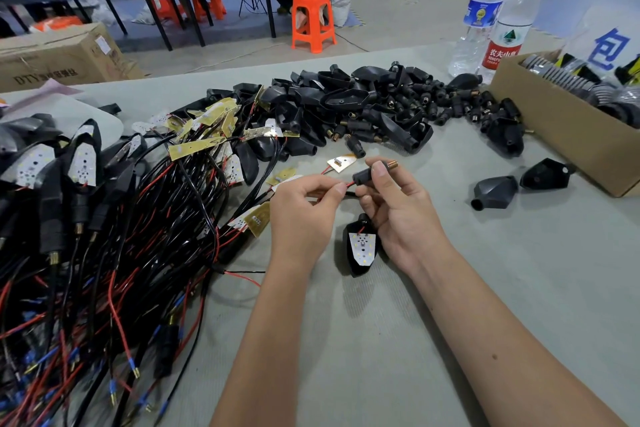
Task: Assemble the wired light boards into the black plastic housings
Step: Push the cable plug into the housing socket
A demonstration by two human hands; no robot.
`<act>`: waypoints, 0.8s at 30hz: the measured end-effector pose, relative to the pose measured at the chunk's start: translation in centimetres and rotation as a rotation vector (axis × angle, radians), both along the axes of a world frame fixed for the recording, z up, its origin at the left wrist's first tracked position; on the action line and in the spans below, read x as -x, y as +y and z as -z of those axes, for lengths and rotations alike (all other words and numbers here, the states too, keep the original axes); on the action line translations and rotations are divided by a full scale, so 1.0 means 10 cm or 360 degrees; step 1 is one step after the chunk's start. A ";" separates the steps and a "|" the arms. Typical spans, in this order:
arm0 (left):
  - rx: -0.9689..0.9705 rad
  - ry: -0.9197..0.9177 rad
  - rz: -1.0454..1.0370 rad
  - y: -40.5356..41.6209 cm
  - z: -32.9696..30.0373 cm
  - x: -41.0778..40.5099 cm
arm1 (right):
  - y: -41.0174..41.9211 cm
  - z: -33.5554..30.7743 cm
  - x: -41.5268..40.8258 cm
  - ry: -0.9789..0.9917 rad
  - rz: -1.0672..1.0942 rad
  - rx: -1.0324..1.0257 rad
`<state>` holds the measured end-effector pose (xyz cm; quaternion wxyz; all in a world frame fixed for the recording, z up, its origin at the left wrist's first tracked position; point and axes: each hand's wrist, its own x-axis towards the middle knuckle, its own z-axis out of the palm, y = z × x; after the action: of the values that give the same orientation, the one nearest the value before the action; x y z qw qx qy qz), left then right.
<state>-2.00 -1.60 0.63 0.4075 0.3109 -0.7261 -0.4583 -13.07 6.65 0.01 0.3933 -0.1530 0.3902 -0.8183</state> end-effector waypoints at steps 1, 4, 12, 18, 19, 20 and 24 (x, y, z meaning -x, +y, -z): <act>0.0010 0.0020 -0.0011 0.02 0.00 0.02 | 0.00 0.00 0.00 0.0005 -0.0012 0.0001; -0.0002 0.0059 -0.0012 0.06 0.01 0.04 | 0.01 -0.01 0.01 -0.0021 0.0000 -0.0001; 0.0071 -0.0008 0.0110 -0.01 0.01 -0.03 | 0.02 -0.01 0.02 -0.0017 0.0003 0.0005; 0.0068 0.0083 0.0001 0.05 0.01 0.06 | 0.00 0.00 0.01 0.0032 -0.0057 -0.0027; 0.0026 0.0126 -0.0039 0.07 0.01 0.08 | 0.00 0.00 0.01 0.0036 -0.0064 -0.0031; -0.0034 0.0194 -0.0094 0.09 0.01 0.10 | 0.00 0.00 0.01 0.0038 -0.0071 -0.0035; -0.0220 0.0369 -0.0168 0.13 0.00 0.09 | -0.01 0.00 0.01 0.0026 -0.0069 -0.0027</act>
<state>-2.89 -0.33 0.59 0.4898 0.3210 -0.6234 -0.5181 -13.16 6.59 0.02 0.4089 -0.1648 0.3971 -0.8050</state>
